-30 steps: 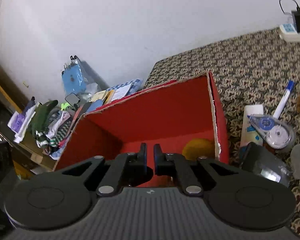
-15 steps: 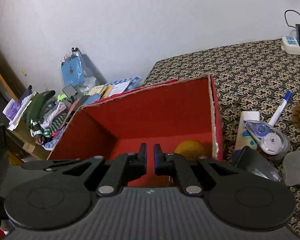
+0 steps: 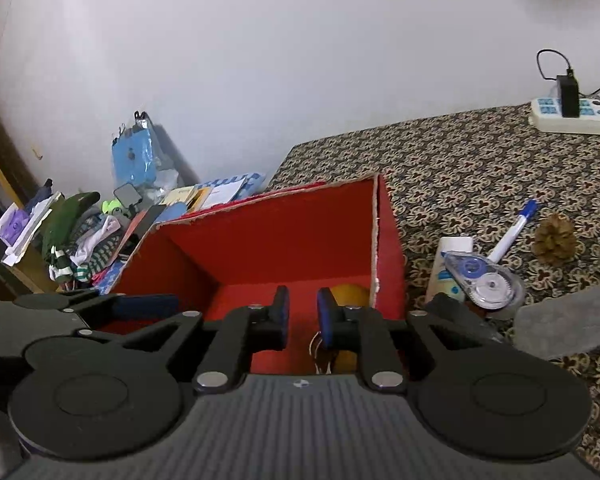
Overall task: Organize rigid objects
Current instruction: 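Lower the scissors into the box beside the gourd and release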
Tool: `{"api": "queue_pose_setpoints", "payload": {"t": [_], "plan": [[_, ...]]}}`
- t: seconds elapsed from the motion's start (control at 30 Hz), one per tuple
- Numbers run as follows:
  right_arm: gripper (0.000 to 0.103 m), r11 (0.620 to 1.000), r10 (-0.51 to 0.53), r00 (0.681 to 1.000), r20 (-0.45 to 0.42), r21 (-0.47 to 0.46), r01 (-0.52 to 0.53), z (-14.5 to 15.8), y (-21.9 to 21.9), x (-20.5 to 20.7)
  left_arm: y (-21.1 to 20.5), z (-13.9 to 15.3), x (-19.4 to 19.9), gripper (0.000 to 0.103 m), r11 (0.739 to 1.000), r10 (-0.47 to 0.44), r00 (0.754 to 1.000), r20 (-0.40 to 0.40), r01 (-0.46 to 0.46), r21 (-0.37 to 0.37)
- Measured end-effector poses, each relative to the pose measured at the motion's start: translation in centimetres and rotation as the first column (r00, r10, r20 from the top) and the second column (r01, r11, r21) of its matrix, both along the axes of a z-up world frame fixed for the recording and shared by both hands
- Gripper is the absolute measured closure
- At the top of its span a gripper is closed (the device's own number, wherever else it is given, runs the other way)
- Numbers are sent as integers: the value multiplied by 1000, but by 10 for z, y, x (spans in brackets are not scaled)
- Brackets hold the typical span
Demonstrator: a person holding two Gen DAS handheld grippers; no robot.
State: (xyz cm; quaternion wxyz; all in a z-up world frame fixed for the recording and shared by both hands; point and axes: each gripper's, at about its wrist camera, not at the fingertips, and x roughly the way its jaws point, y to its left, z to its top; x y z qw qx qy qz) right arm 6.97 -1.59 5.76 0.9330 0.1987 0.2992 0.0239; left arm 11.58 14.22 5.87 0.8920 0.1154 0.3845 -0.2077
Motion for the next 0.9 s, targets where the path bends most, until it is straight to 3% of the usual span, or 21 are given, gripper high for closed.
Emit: {"api": "queue_pose_setpoints", "payload": {"t": [0.9], "plan": [[97, 999, -28, 995, 96, -37, 31, 15, 0, -54, 15, 22, -27, 9, 996, 65, 998, -7, -64, 55]]}}
